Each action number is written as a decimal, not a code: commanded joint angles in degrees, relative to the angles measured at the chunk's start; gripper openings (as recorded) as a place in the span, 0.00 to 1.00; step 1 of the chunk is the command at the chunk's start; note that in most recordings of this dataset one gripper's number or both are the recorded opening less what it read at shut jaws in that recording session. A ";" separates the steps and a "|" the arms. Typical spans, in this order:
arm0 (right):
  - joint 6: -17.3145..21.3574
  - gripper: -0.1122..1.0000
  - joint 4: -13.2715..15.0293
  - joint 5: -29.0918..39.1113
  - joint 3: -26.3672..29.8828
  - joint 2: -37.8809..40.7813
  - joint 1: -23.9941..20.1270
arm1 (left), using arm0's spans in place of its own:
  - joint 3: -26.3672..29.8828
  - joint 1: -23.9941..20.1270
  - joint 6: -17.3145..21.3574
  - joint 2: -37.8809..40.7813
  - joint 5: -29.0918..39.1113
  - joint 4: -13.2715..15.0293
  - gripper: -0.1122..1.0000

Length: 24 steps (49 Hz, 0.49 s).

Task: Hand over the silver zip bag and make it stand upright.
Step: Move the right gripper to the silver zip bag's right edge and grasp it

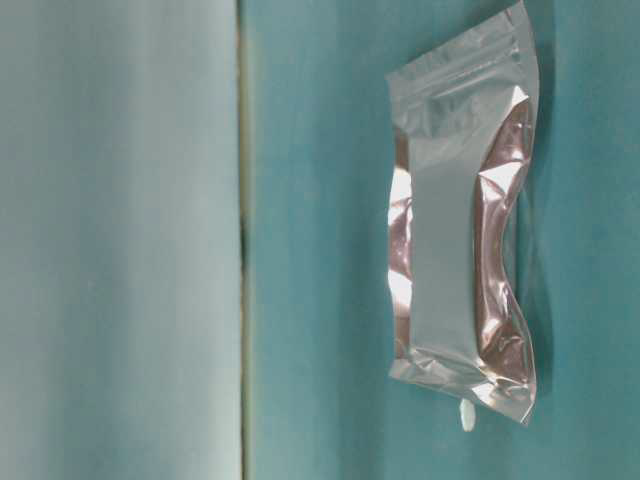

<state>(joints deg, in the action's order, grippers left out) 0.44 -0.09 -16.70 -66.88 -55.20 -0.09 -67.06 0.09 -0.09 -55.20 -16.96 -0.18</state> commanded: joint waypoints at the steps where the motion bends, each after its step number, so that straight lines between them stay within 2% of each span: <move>1: 0.62 0.24 -0.35 -0.44 0.88 0.70 -0.79 | 1.85 0.88 -0.35 2.99 -0.09 -0.88 0.23; 3: 1.41 0.26 -2.72 -0.35 1.23 1.23 -1.67 | 2.72 1.14 -0.44 4.39 -0.09 -0.88 0.21; 5: 3.16 0.22 -5.45 -0.26 1.32 2.02 -2.11 | 3.52 1.58 -0.35 5.71 -0.09 -0.88 0.15; 11: 11.16 0.13 -13.71 1.58 1.41 5.27 -3.43 | 5.71 2.11 0.26 9.58 -0.09 -0.88 0.05; 14: 15.29 0.12 -16.44 2.55 1.41 7.12 -4.04 | 6.50 2.11 0.44 11.25 0.00 -0.88 0.04; 17: 19.16 0.12 -18.19 3.52 1.41 9.40 -4.31 | 7.38 2.11 0.44 12.92 0.00 -0.88 0.04; 24: 26.54 0.13 -20.39 5.98 2.20 16.61 -4.31 | 8.96 2.20 0.44 15.82 0.00 -0.88 0.04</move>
<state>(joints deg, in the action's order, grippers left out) 24.08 -19.34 -11.43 -66.27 -42.10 -4.22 -60.21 2.11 0.44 -40.43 -16.70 -0.97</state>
